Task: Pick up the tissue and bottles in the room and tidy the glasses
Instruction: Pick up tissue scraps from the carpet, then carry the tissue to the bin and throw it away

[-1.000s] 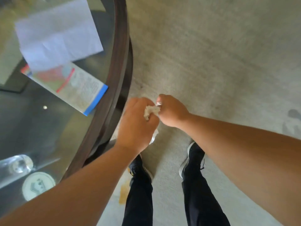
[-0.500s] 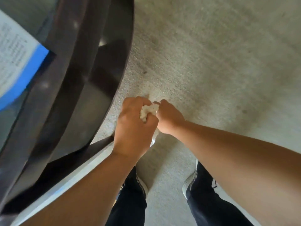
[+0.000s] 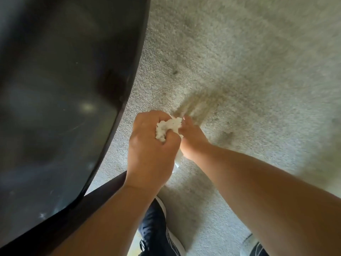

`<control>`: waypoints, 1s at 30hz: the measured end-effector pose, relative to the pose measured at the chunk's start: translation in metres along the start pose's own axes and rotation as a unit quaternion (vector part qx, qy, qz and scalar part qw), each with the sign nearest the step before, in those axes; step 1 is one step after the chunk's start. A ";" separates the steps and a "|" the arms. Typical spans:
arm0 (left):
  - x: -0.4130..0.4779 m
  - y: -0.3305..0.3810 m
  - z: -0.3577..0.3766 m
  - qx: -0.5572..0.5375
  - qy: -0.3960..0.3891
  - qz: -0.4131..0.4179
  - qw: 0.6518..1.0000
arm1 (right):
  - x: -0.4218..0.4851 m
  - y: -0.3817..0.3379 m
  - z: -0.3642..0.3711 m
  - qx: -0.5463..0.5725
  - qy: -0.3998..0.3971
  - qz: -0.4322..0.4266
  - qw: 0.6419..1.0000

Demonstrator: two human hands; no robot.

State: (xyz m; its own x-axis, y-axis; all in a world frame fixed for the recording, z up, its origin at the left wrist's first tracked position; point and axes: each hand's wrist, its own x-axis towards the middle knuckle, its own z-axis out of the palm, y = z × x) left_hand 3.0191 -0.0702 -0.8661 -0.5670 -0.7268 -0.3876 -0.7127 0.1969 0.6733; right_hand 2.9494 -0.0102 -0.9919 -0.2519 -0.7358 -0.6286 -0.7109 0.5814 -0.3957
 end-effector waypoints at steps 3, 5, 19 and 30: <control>-0.001 -0.002 0.003 0.001 -0.002 0.007 1.000 | 0.009 0.011 0.013 0.030 0.041 0.007 0.999; -0.004 0.002 0.003 0.001 0.001 0.008 1.000 | 0.005 0.021 0.016 0.018 0.069 0.025 0.997; -0.100 0.290 -0.110 -0.060 -0.040 0.134 0.988 | -0.240 0.006 -0.276 0.150 0.256 0.074 0.952; -0.179 0.590 -0.228 -0.068 0.022 0.331 0.941 | -0.485 -0.006 -0.579 0.179 0.449 0.060 0.873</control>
State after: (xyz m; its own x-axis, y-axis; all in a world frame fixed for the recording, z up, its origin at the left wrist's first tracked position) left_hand 2.7943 0.0265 -0.2556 -0.8481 -0.5019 0.1698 -0.1486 0.5330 0.8330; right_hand 2.6959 0.1422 -0.2967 -0.8387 -0.5435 0.0354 -0.4330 0.6261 -0.6485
